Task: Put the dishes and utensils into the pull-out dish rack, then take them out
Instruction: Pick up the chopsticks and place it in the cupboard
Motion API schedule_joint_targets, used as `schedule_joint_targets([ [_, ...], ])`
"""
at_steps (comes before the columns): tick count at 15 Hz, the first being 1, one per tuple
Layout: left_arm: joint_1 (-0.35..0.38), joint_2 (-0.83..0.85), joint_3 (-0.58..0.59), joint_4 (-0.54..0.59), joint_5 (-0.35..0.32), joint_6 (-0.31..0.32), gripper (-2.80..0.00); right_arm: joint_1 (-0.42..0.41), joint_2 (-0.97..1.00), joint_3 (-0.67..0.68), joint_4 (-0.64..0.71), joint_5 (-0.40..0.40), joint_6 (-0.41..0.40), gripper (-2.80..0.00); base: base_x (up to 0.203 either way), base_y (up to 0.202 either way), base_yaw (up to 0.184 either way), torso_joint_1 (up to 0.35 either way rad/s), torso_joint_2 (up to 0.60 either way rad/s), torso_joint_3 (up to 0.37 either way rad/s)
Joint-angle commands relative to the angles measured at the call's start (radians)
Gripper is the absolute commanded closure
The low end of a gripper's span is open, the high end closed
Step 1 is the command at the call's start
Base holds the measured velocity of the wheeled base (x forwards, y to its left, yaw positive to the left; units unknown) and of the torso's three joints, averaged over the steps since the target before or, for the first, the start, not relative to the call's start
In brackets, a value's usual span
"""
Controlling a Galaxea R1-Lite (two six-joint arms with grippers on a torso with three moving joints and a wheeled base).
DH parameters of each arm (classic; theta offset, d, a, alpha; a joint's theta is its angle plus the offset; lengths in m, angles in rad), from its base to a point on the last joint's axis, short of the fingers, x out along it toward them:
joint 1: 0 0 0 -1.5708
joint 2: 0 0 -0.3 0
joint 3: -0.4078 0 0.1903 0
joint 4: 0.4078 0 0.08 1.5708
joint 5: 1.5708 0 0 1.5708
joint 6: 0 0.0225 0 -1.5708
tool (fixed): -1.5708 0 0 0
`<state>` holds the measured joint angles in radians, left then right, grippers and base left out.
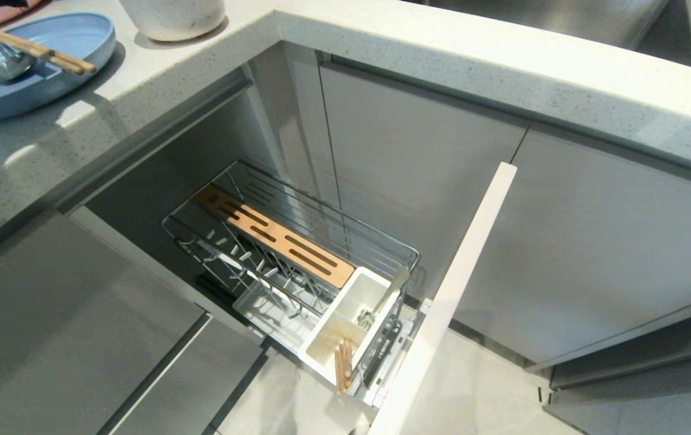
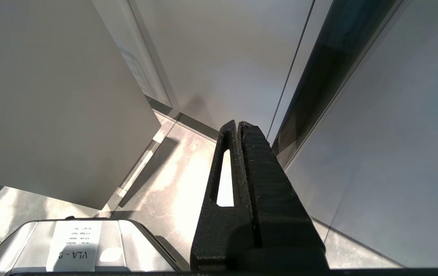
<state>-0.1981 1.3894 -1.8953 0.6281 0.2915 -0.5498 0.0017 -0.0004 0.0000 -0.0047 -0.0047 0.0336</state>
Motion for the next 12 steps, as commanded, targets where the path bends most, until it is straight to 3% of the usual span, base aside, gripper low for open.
schedule_joint_targets([
  [1, 0.0, 0.031, -0.01, 0.005, 0.011, -0.002, -2.8, 0.0, -0.004, 0.002, 0.0, -0.001, 0.0, 0.0, 0.0, 0.0, 0.0, 0.0, 0.0, 0.0],
  [12, 0.0, 0.078, -0.018, 0.007, 0.039, -0.001, -2.8, 0.0, -0.004, 0.002, -0.001, -0.001, 0.0, 0.0, 0.0, 0.0, 0.0, 0.0, 0.0, 0.0],
])
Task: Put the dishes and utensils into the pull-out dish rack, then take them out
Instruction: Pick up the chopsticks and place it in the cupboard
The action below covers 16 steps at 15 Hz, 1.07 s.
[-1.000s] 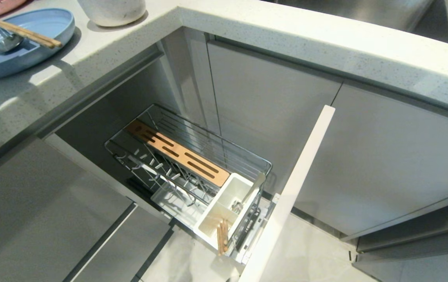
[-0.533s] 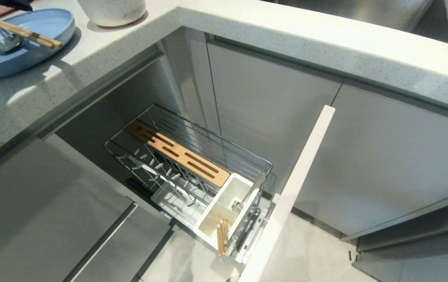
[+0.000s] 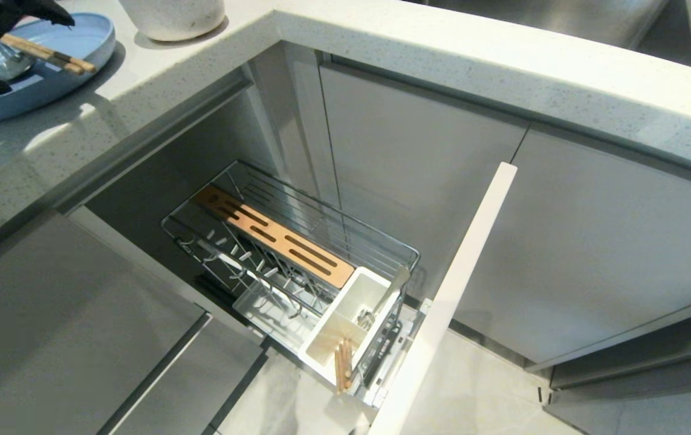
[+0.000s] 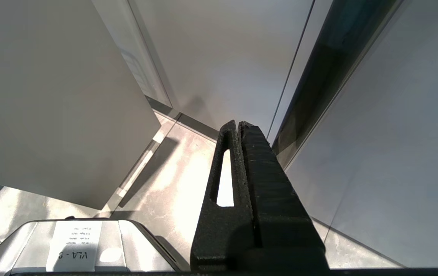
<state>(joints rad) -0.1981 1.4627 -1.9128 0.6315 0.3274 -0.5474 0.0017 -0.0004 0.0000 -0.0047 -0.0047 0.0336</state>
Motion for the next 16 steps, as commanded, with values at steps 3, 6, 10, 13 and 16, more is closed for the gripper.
schedule_joint_targets([
  [3, 0.0, 0.007, 0.0, 0.004, 0.004, -0.002, -2.8, 0.0, -0.004, 0.002, 0.0, 0.0, 0.0, 0.0, 0.0, 0.0, 0.0, 0.0, 0.0, 0.0],
  [6, 0.0, 0.008, 0.0, 0.004, 0.004, -0.003, -2.8, 0.001, -0.004, 0.002, -0.001, 0.0, 0.0, 0.0, 0.0, 0.0, 0.0, 0.0, 0.0, 0.0],
  [10, 0.0, 0.015, 0.0, 0.004, 0.004, -0.003, -2.8, 0.0, -0.004, 0.002, -0.001, 0.0, 0.0, 0.0, 0.0, 0.0, 0.0, 0.0, 0.0, 0.0],
  [13, 0.0, 0.015, 0.0, 0.003, 0.005, -0.002, 0.0, 0.0, -0.004, 0.002, 0.0, -0.001, 0.0, 0.0, 0.0, 0.0, 0.0, 0.0, 0.0, 0.0],
  [16, 0.001, 0.015, 0.0, 0.005, 0.005, 0.011, 0.0, 0.001, -0.004, 0.002, 0.0, 0.0, 0.0, 0.0, 0.0, 0.0, 0.0, 0.0, 0.0, 0.0],
])
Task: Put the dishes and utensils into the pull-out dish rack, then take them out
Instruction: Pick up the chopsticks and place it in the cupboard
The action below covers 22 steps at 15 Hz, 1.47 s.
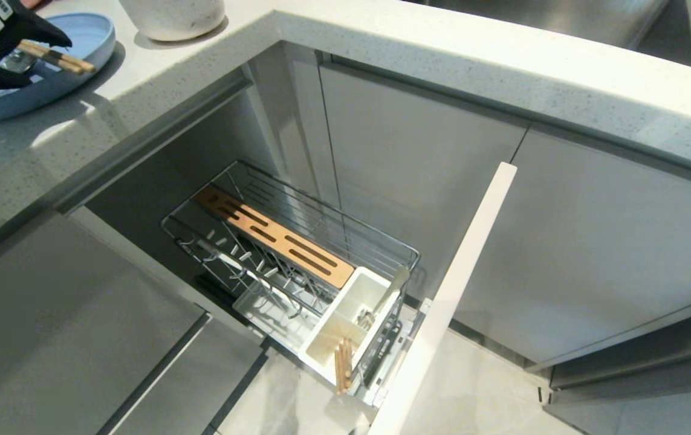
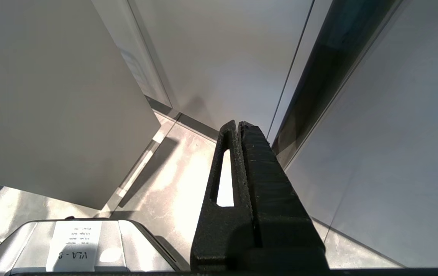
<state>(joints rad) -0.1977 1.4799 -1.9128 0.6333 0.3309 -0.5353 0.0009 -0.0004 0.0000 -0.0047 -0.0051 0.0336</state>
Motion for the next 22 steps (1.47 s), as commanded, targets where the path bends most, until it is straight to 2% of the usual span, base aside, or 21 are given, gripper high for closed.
schedule_joint_targets([
  [1, 0.001, -0.003, 0.0, 0.003, 0.002, -0.002, 0.0, 0.001, -0.004, 0.002, 0.0, 0.0, 0.0, 0.0, 0.0, 0.0, 0.0, 0.0, 0.0, 0.0],
  [12, 0.001, -0.01, 0.0, 0.005, 0.016, 0.0, 0.0, 0.001, -0.004, 0.002, 0.0, 0.0, 0.0, 0.0, 0.0, 0.0, 0.0, 0.0, 0.0, 0.0],
  [16, 0.001, -0.095, 0.0, 0.001, 0.081, 0.0, 0.0, 0.001, -0.004, 0.002, 0.0, 0.0, 0.0, 0.0, 0.0, 0.0, 0.0, 0.0, 0.0, 0.0],
  [20, -0.004, -0.176, 0.0, -0.001, 0.075, 0.0, 0.0, 0.001, -0.004, 0.002, 0.0, 0.0, 0.0, 0.0, 0.0, 0.0, 0.0, 0.0, 0.0, 0.0],
  [22, -0.042, -0.202, 0.0, -0.001, 0.073, -0.005, 0.0, 0.002, -0.004, 0.002, 0.0, 0.001, 0.0, 0.0, 0.0, 0.0, 0.0, 0.0, 0.0, 0.0],
])
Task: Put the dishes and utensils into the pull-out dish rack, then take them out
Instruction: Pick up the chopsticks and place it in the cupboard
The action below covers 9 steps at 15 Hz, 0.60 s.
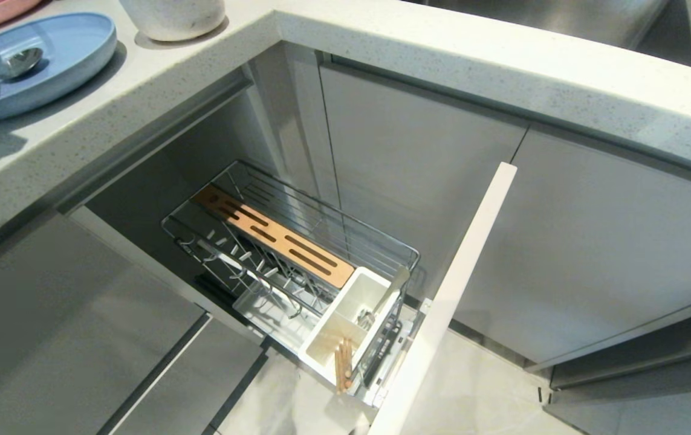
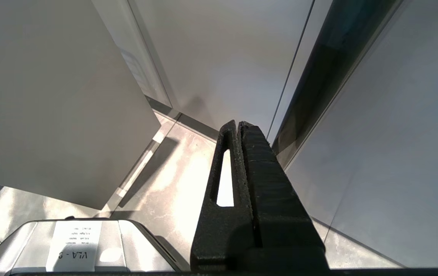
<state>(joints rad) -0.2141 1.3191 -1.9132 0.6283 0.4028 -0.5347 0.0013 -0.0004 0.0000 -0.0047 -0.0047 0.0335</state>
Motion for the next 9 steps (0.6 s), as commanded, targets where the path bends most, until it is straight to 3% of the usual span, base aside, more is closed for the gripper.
schedule_joint_targets([
  [1, -0.06, -0.055, 0.001, 0.005, 0.001, -0.009, 0.0, 0.001, -0.004, 0.002, 0.0, 0.0, 0.0, 0.0, 0.0, 0.0, 0.0, 0.0, 0.0, 0.0],
  [3, -0.131, -0.081, 0.005, 0.005, -0.004, -0.018, 0.0, 0.001, -0.004, 0.002, 0.0, -0.001, 0.0, 0.0, 0.0, 0.0, 0.0, 0.0, 0.0, 0.0],
  [6, -0.182, -0.125, 0.017, 0.01, -0.169, -0.026, 0.0, 0.002, -0.004, 0.002, 0.0, -0.001, 0.0, 0.0, 0.0, 0.0, 0.0, 0.0, 0.0, 0.0],
  [9, -0.235, -0.148, 0.043, 0.014, -0.279, -0.028, 0.0, 0.0, -0.004, 0.002, -0.001, 0.0, 0.0, 0.0, 0.0, 0.0, 0.0, 0.0, 0.0, 0.0],
])
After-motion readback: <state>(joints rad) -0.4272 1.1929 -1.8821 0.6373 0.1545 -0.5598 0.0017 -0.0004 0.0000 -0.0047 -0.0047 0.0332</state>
